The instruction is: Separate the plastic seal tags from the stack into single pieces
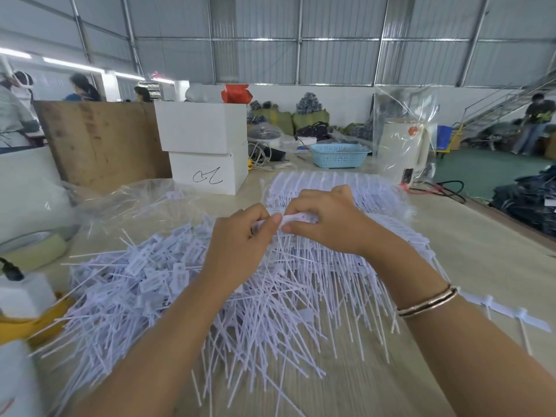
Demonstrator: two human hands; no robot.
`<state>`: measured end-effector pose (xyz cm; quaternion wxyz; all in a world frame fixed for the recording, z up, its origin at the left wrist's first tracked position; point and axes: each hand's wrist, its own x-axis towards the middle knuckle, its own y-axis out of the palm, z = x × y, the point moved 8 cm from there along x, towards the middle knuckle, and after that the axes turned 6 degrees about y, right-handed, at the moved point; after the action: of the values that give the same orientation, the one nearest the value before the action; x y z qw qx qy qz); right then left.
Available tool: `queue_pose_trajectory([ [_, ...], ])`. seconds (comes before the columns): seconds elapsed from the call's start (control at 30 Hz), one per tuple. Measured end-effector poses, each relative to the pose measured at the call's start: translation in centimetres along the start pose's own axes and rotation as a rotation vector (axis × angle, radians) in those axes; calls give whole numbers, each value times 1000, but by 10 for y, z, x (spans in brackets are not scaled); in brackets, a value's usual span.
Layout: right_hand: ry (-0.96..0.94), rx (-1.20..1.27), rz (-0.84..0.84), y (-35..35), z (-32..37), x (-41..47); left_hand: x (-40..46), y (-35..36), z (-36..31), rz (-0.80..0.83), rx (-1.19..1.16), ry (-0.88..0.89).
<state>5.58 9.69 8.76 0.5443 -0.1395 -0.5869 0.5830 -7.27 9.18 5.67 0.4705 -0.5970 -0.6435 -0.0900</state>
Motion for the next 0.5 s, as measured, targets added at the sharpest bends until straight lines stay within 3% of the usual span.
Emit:
queue_pose_trajectory([
  [0.17,-53,13,-121,-6,11,-1,0,-2,8,-20,-328,-167],
  [0.5,-52,195,-231,-12,14,-6,-6,0,22,-91,-565,-419],
])
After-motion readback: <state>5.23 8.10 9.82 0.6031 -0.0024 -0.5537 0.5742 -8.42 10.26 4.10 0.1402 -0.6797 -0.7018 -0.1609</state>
